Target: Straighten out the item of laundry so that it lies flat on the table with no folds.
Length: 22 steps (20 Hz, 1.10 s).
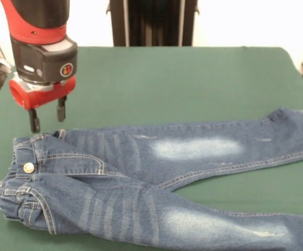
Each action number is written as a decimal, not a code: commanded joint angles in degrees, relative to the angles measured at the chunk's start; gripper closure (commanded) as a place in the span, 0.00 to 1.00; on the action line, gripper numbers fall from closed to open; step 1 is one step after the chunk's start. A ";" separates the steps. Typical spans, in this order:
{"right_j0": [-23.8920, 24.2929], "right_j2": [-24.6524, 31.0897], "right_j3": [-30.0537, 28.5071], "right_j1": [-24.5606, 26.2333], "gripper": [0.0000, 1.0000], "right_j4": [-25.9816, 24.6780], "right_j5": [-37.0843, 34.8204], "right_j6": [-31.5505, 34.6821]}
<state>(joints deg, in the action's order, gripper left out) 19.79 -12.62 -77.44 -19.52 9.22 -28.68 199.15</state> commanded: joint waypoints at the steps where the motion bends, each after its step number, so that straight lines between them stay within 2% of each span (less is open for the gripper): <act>1: -1.55 9.74 1.30 2.46 0.00 1.49 -0.05 -3.33; 7: -1.20 9.80 4.01 4.63 0.00 0.67 -0.27 -3.54; 15: 0.99 12.59 3.35 5.35 0.00 0.28 0.37 -5.64; 22: 0.80 12.20 3.87 5.39 0.00 0.00 -1.38 -5.05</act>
<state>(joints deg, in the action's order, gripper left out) 21.60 -8.02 -74.59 -18.20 9.17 -28.69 199.15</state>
